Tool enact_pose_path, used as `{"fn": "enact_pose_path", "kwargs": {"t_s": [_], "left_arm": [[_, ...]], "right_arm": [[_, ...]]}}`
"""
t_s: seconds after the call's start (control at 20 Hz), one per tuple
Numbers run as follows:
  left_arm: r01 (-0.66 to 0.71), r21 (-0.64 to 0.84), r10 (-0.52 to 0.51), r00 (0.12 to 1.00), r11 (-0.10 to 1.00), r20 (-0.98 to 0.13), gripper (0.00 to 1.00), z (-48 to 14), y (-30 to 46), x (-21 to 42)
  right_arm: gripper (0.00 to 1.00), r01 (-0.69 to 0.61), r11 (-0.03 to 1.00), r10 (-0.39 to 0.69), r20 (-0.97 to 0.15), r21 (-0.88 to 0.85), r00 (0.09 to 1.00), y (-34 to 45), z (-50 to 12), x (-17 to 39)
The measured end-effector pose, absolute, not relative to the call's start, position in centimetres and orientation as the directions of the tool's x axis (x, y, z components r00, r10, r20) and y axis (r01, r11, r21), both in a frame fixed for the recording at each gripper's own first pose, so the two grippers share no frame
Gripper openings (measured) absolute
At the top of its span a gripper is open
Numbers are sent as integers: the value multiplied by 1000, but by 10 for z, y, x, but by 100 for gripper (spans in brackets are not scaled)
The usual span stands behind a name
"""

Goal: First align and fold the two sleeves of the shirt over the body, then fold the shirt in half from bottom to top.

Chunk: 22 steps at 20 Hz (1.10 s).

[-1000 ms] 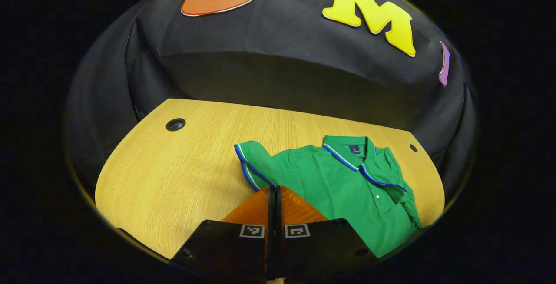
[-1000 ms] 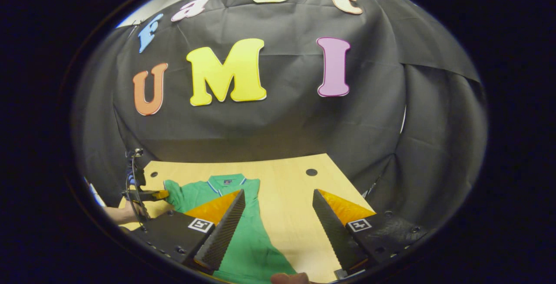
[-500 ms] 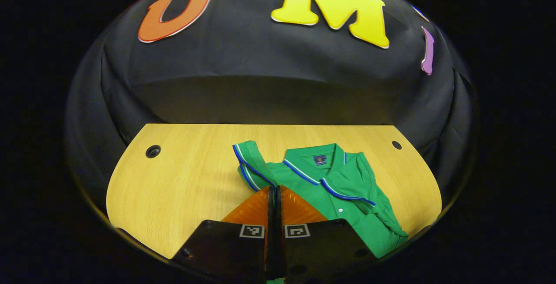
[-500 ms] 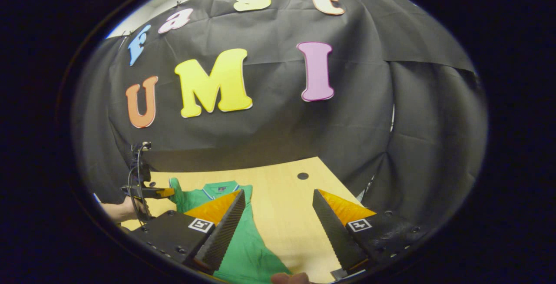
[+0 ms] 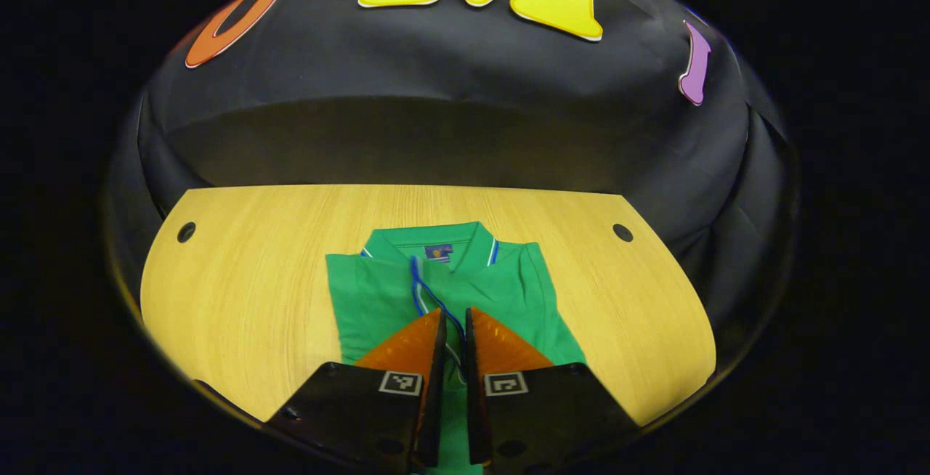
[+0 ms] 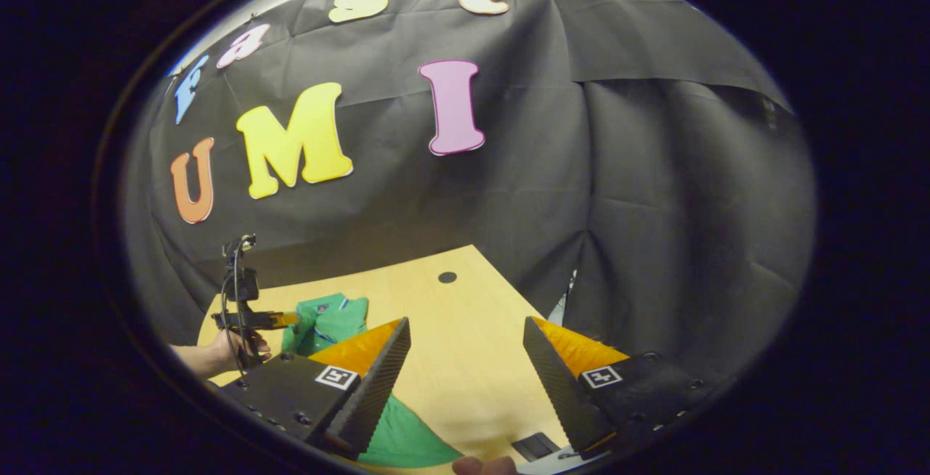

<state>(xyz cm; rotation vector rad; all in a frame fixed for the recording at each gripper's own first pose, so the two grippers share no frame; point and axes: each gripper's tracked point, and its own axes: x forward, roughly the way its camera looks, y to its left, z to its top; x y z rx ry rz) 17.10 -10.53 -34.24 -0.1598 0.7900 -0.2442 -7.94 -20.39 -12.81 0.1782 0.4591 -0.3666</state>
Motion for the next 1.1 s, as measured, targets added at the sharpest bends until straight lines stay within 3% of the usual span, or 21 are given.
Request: {"fn": "enact_pose_path", "kwargs": {"t_s": [0.05,0.1,0.2,0.25,0.45,0.55,0.75,1.1], "left_arm": [[158,-237,-279,686,959,-672,33,-338,-109,172],[155,-236,-275,697,959,-662,37,-333,-106,167],[134,-199,-233,721,971,-653,89,-323,-96,170],[116,-168,-198,741,979,-642,86,-316,-86,170],[89,-109,-136,805,990,-577,90,-277,-56,160],[83,-90,-119,830,993,-545,97,-255,-42,150],[75,-41,-86,870,996,-485,100,-215,-14,114],[11,13,-5,908,1000,-418,97,-176,28,33]], "right_arm": [[92,379,921,-301,-464,85,833,-204,-129,-79],[92,371,925,-294,-462,83,837,-203,-126,-78],[96,347,935,-277,-454,77,847,-198,-123,-74],[96,331,941,-267,-451,68,852,-194,-124,-71],[92,251,967,-204,-445,50,872,-174,-124,-58],[95,202,978,-162,-435,46,886,-162,-120,-52],[96,71,997,-54,-407,25,912,-138,-119,-40],[93,-113,993,89,-438,-29,894,-110,-146,-41]]}}
